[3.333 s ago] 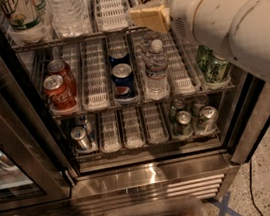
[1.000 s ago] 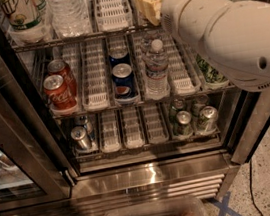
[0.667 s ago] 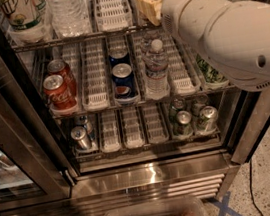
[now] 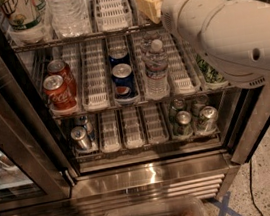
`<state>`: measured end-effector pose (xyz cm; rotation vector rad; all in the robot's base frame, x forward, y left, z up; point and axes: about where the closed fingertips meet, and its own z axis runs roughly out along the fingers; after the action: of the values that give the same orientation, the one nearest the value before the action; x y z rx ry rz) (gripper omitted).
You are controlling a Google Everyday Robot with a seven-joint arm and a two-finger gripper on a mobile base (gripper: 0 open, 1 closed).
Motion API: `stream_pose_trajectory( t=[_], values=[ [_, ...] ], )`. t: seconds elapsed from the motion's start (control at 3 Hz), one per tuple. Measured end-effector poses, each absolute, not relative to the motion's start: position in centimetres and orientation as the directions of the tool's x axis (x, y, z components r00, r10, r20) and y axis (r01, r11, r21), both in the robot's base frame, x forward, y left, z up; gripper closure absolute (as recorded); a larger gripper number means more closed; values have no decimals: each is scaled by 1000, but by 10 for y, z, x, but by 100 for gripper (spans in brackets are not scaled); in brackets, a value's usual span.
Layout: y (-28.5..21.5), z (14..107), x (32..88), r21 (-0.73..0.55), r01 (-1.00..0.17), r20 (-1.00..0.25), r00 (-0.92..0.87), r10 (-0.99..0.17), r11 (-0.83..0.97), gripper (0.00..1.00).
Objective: Pick orange can from top shelf of fridge
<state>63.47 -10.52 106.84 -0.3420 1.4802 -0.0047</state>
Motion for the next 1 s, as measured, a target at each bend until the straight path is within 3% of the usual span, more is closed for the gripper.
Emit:
stream_pose_trajectory(
  t=[0.33,1.0],
  values=[
    [-107,1068,640,-229,-195,-972,98,-214,954,34],
    [-105,1068,647,-228,-193,-972,95,-213,954,77]
  ],
)
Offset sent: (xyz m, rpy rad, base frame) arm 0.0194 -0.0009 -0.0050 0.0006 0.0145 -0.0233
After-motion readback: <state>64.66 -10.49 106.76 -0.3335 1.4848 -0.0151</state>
